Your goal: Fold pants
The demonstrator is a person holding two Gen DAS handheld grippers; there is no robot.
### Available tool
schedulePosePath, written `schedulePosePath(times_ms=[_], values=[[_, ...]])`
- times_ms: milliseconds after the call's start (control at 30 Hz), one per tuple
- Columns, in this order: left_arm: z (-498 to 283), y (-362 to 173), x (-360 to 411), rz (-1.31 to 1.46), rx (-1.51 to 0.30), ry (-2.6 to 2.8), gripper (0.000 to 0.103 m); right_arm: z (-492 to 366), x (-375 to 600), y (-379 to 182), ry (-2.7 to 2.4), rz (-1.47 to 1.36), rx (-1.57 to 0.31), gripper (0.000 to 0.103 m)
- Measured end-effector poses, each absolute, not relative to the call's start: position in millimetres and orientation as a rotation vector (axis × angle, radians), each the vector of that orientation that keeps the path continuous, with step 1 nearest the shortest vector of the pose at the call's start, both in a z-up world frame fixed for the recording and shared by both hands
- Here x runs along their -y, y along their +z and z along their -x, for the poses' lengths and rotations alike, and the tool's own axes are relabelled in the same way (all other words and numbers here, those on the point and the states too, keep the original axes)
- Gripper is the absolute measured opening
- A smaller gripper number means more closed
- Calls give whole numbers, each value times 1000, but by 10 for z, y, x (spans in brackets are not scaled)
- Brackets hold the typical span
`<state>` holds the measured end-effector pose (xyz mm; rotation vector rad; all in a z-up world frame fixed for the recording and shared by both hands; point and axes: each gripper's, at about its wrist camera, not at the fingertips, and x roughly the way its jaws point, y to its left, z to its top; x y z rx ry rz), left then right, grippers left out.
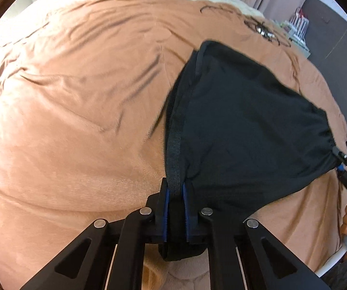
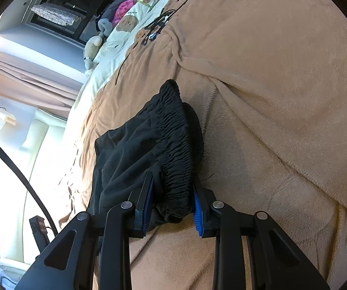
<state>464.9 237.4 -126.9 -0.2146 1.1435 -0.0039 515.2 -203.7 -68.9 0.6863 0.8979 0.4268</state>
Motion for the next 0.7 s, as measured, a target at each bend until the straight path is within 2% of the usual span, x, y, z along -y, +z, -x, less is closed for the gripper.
schedulePosePath(times_ms=[400,700], values=[[-4508,-946,-2426,266,-1144,-2,8,-5059,2055,-724,458,-689,-910,26],[-4003,-767,-2557,306,-1139,17,8,-4870,1976,-712,530,-649,-931,26]])
